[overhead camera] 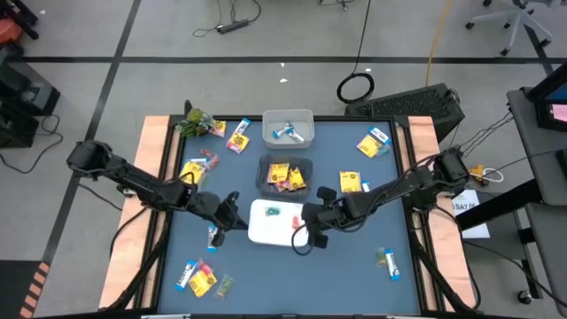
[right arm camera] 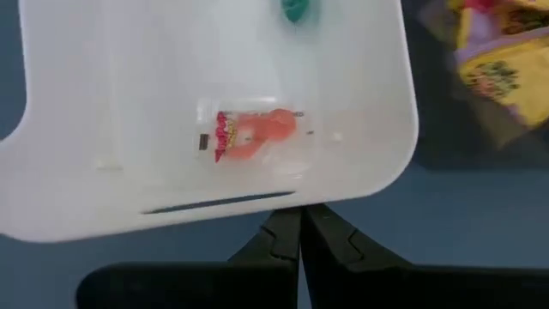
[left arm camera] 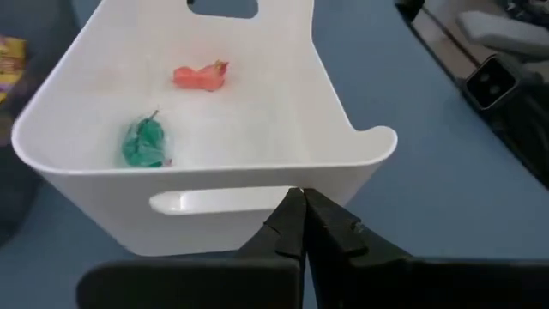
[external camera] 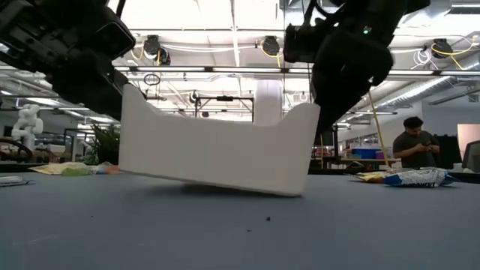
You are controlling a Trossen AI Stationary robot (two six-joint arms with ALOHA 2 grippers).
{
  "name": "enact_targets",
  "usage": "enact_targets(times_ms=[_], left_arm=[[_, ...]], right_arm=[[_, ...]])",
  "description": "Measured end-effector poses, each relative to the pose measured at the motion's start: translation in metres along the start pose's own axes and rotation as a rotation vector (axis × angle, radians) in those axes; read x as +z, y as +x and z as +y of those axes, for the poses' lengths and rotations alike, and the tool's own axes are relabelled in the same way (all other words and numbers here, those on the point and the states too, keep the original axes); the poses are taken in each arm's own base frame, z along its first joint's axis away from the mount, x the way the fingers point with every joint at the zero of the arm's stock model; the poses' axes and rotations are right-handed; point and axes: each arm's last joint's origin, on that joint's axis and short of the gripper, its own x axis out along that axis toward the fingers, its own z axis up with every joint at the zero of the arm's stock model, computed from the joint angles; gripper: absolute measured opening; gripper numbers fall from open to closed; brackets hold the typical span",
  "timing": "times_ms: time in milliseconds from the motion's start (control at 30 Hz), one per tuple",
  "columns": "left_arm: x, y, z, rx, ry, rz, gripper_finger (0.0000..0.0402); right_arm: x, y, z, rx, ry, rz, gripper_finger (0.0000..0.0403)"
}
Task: Sort candy
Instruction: Adjust the white bin, then put the white chocolate bar into the gray bin
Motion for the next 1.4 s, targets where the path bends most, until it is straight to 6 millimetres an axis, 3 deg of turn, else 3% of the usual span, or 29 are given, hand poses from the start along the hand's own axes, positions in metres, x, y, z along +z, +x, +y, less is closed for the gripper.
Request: enact_targets(times_ms=[333, 567, 800, 1067, 1200, 1400], left_arm=[[-0.012, 0.019, -0.011, -0.047, -0.065, 0.041, 0.0008], [-0.012, 0.025, -0.012, -0.018, -0.058, 0.020, 0.0008], [-0.006, 0.024, -0.015, -0.065, -0.056, 0.027, 0.0008], [-0.002, 0.004, -0.017, -0.063, -0.062, 0.093, 0.0008], [0.001, -0.012, -0.024, -0.132, -0.146, 0.122, 0.0008], [-0.004, -0.028, -0.044, -0.101, -0.279, 0.372, 0.0008]], right_arm=[[-0.010, -0.006, 0.018, 0.049, -0.008, 0.022, 0.0000], [-0.012, -0.007, 0.015, 0.025, -0.022, 0.038, 0.0000], [-0.011, -0.022, 0.011, 0.029, -0.028, 0.039, 0.0000], [-0.018, -0.058, -0.002, -0.011, -0.029, 0.059, 0.0000], [-0.023, -0.076, -0.007, -0.060, -0.029, 0.047, 0.0000], [-0.028, -0.089, -0.012, -0.133, 0.000, 0.016, 0.0000]])
